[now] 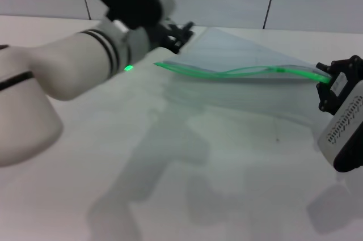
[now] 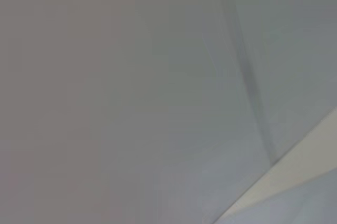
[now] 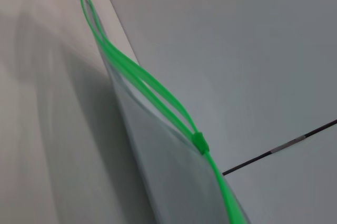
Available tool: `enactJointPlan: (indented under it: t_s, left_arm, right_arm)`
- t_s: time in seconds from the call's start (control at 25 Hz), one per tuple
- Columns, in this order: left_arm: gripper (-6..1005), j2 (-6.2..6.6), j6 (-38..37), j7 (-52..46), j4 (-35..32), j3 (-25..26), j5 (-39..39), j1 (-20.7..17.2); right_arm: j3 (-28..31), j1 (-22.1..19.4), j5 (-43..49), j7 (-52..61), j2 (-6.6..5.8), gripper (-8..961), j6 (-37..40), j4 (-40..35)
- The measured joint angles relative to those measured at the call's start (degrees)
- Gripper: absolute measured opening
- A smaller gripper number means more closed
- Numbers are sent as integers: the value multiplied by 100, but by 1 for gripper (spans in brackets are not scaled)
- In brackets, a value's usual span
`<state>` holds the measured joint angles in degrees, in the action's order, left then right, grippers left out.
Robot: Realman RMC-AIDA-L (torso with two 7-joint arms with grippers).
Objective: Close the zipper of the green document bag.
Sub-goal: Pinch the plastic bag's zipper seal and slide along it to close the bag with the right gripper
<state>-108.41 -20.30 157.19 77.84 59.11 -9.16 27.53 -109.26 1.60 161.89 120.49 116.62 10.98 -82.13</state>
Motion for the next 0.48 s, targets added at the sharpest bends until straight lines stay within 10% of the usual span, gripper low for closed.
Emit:
enactJointPlan:
  t_s: [0.48]
  left_arm:
    - [539,96,733,460,386,-1079,-71,146]
  right_arm:
    - [73,68,-10,334,-29,49,9,-34]
